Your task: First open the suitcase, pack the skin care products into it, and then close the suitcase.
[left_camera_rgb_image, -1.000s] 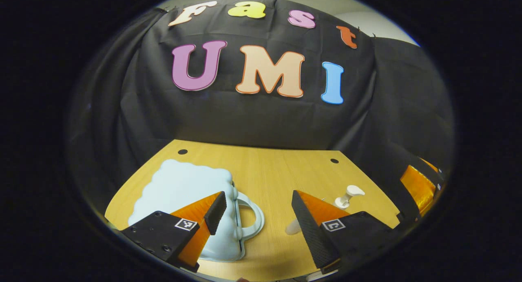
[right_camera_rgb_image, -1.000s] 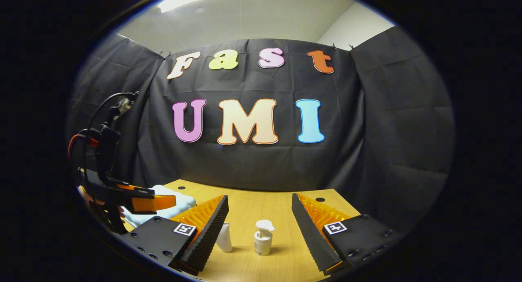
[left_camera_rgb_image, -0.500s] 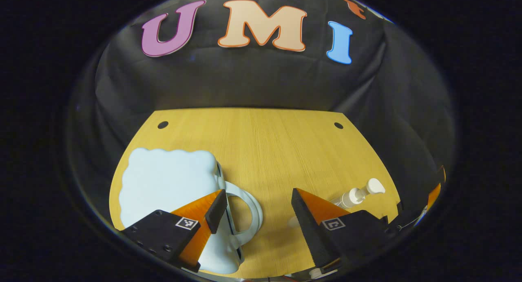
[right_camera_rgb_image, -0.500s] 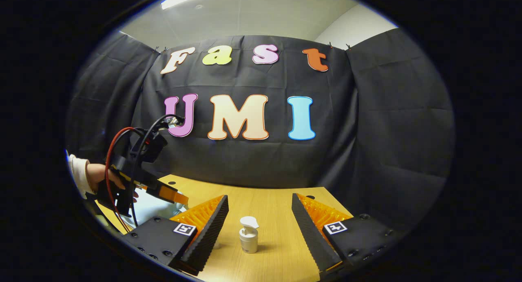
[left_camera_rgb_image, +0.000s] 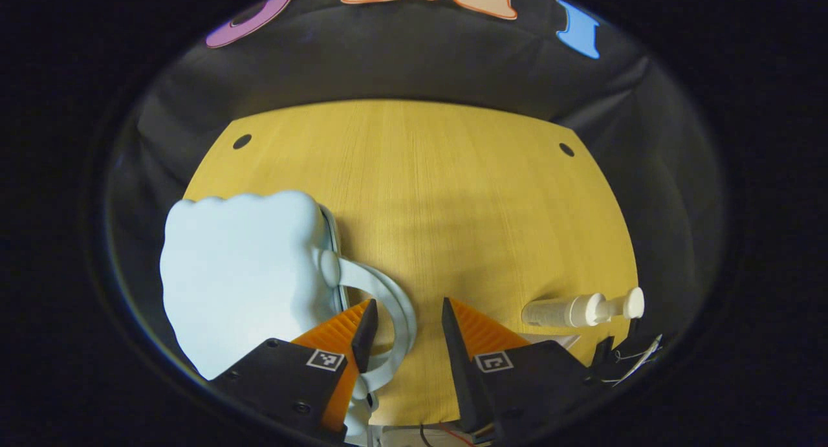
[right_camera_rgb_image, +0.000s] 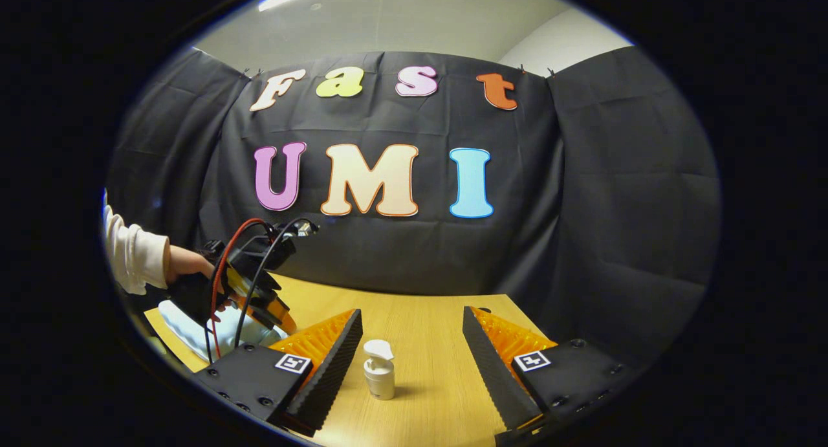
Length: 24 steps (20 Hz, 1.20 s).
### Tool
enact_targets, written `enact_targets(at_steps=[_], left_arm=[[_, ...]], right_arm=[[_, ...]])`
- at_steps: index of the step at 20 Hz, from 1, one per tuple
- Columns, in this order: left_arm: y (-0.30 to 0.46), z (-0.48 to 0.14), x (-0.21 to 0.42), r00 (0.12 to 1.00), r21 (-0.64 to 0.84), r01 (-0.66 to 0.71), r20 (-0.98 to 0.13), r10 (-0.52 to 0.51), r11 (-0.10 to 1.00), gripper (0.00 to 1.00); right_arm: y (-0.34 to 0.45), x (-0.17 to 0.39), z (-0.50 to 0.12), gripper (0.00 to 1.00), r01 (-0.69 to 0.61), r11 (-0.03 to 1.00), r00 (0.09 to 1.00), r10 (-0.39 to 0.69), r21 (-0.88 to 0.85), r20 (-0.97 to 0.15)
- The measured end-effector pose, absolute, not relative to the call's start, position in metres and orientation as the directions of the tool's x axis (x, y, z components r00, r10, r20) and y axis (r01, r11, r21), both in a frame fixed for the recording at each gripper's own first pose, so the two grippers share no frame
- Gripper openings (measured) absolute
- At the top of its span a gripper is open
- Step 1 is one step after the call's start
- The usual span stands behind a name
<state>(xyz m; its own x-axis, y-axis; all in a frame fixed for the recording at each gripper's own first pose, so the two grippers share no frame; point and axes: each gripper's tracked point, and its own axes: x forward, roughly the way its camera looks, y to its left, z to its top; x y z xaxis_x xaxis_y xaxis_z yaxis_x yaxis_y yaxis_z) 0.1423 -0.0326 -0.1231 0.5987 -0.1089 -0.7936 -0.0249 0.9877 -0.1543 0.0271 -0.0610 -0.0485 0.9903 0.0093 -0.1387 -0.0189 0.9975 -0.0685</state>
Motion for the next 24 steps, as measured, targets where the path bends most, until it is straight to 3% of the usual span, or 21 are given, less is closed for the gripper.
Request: enact_targets(at_steps=[7, 9, 12, 19, 24], left_arm=[[-0.025, -0.153, 0.145, 0.472, -0.13, -0.099, -0.879, -0.068, 0.987, 0.47], [-0.021, -0.157, 0.147, 0.461, -0.106, -0.107, -0.886, -0.045, 0.989, 0.43], [-0.015, -0.163, 0.152, 0.447, -0.068, -0.111, -0.895, -0.011, 0.991, 0.3], [-0.018, -0.185, 0.157, 0.391, -0.09, -0.15, -0.92, -0.025, 0.985, 0.28], [-0.015, -0.191, 0.157, 0.37, -0.091, -0.168, -0.929, -0.023, 0.982, 0.12]], right_arm=[[-0.078, 0.033, -0.052, 0.98, 0.009, 1.0, 0.99, -0.013, -0.028, -0.144], [-0.082, 0.034, -0.053, 0.98, 0.02, 1.0, 0.989, -0.023, -0.021, -0.145], [-0.09, 0.035, -0.057, 0.98, 0.035, 0.999, 0.987, -0.038, -0.023, -0.155], [-0.099, 0.035, -0.065, 0.98, 0.05, 0.998, 0.982, -0.057, -0.044, -0.178], [-0.101, 0.033, -0.067, 0.98, 0.049, 0.998, 0.981, -0.055, -0.039, -0.185]])
